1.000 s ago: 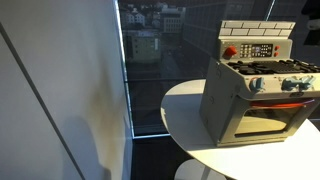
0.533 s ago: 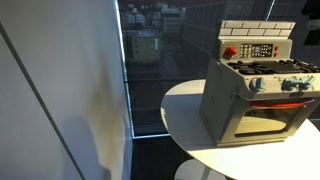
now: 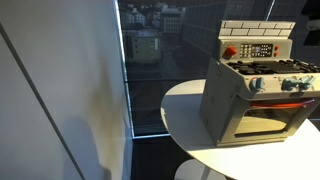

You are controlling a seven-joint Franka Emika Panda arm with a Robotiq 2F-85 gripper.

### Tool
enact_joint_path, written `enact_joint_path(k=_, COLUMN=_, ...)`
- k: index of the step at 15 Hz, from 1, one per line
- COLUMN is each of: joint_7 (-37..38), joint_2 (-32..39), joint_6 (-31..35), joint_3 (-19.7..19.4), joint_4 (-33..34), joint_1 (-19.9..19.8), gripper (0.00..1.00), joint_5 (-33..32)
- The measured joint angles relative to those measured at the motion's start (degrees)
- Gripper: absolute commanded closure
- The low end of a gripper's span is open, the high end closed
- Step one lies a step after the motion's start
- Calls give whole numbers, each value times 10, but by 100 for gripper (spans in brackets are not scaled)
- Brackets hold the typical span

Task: Push the top right button on the cooker

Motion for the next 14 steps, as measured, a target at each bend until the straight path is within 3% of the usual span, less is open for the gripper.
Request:
enact_joint_path(k=7, joint_7=0, joint_2=0, joint_6=4, joint_3=-14, joint_4=6, joint_1=-13, gripper=0, joint_5=-17)
enact_joint_path(k=14, joint_7=1, joint_2=-1, joint_6=34, joint_3=-24, joint_4=10, joint_1=-42, gripper=0, joint_5=-93)
